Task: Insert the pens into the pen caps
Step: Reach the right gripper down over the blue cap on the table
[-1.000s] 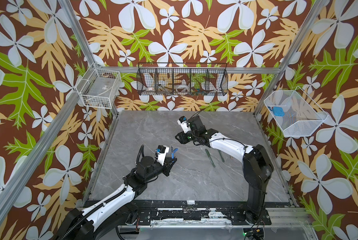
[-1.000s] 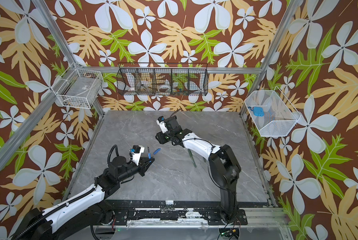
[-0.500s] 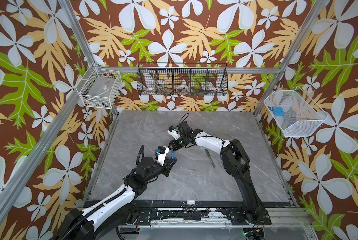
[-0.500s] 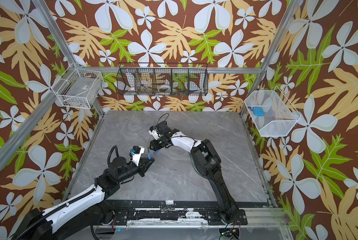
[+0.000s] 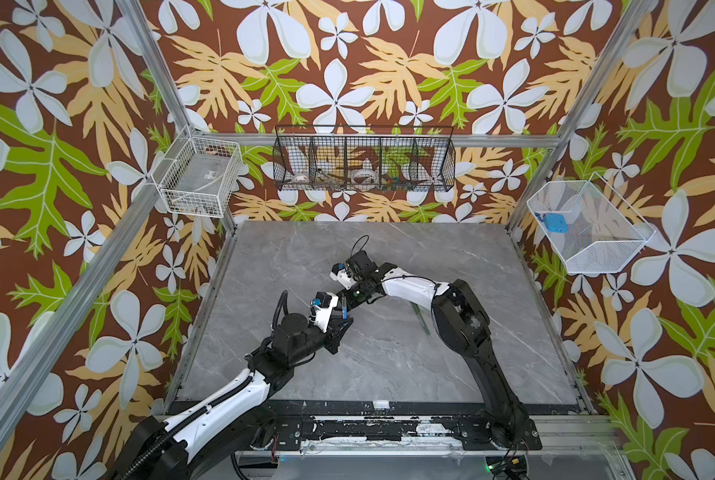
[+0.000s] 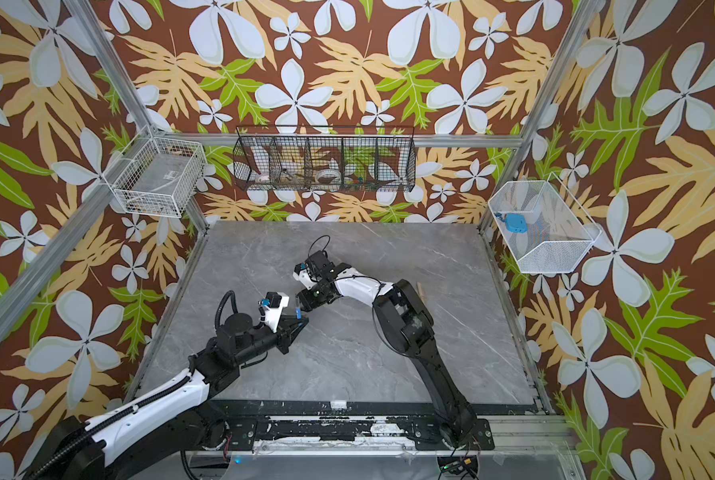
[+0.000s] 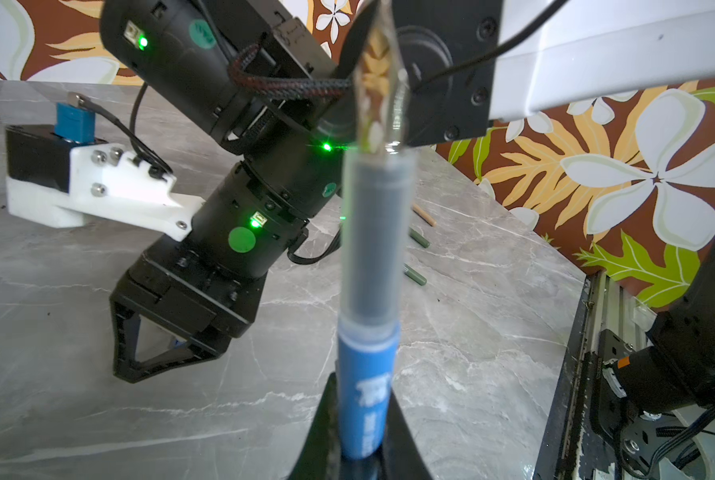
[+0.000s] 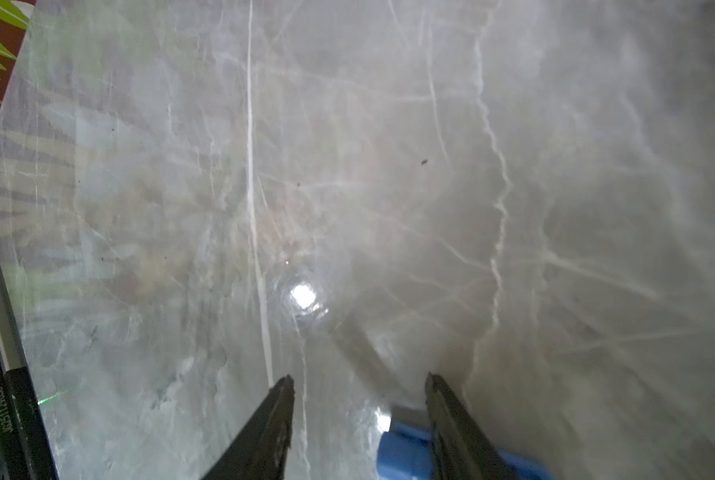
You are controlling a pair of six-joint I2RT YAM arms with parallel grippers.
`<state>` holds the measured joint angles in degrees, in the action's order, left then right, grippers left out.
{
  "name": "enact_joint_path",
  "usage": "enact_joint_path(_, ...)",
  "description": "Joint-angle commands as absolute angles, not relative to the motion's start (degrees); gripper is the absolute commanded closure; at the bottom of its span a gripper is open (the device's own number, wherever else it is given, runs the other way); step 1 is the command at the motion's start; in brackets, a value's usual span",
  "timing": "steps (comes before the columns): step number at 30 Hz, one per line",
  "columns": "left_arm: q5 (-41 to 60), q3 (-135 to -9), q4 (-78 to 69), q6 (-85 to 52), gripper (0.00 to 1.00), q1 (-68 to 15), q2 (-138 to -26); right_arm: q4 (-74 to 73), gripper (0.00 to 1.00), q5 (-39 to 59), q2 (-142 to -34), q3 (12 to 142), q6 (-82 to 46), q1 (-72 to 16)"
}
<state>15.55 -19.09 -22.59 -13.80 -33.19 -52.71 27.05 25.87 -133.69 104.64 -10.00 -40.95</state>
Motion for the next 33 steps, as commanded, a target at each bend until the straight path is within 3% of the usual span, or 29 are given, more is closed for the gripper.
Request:
enact_joint_path(1, 16.2, -19.6, -23.3, -13.5, 1.00, -33.2, -52.6, 29.3, 0.48, 25.4, -132.2, 103.8, -8.9, -41.0)
enact_joint_path(9, 16.2, -19.6, -23.2, -13.4, 1.00, -33.2, -52.2, 28.9, 0.48, 25.6, -127.3, 101.2, -9.0, -41.0)
enact_joint_path(19, 15.5, -19.4, -22.6, -13.3, 1.00, -33.1, -51.2, 27.6, 0.46, 17.8, -119.8, 90.8, -15.9, -40.3)
enact_joint_path(33, 15.4, -19.3, -22.3, -13.3, 1.00, -33.2, -50.8, 23.9, 0.43, 20.5, -122.9, 89.8, -18.2, -40.3)
